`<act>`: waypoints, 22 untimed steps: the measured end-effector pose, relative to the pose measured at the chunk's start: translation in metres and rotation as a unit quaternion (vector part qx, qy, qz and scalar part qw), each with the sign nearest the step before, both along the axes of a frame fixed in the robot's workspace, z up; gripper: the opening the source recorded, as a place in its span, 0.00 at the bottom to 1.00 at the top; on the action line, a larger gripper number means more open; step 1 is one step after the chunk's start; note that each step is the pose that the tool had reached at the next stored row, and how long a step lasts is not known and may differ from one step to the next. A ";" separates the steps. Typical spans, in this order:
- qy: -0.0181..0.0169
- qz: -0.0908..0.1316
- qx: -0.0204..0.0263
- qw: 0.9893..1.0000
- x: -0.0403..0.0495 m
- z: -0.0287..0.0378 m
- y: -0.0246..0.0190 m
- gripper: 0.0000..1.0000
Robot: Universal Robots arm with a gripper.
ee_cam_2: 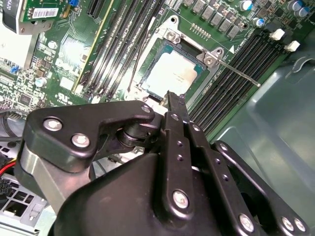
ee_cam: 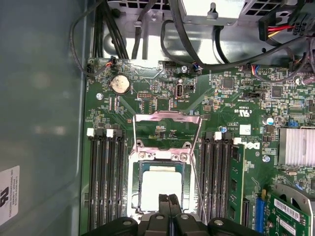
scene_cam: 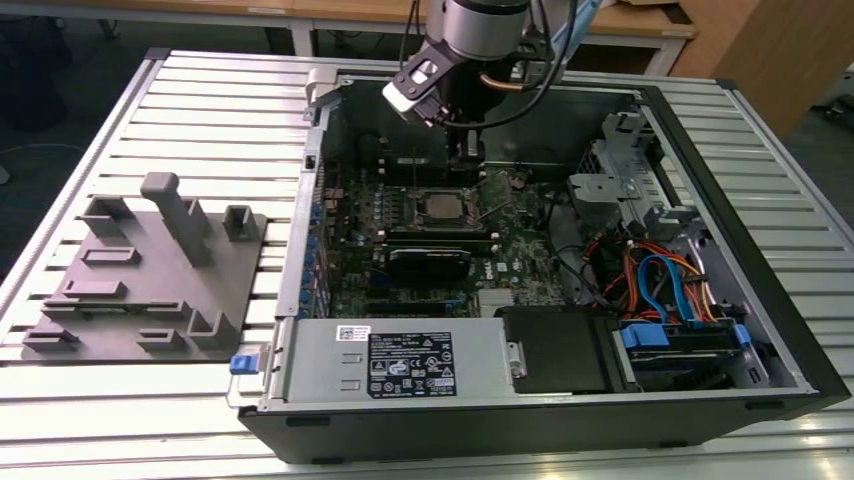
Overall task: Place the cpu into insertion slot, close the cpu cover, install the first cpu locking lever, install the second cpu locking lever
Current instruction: 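Close the cpu cover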
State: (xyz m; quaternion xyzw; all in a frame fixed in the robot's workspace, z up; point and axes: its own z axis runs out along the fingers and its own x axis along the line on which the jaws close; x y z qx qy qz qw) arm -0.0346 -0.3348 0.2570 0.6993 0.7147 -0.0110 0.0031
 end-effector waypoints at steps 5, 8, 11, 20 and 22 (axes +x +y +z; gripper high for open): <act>0.000 0.000 0.000 1.000 0.0000 0.0016 0.0000 0.10; 0.000 0.000 0.000 1.000 0.0000 0.0025 0.0000 0.10; 0.000 0.000 0.000 1.000 0.0000 0.0033 0.0000 0.10; 0.000 0.000 0.000 1.000 0.0000 0.0059 0.0000 0.10; 0.000 0.000 0.000 1.000 0.0000 0.0064 0.0000 0.10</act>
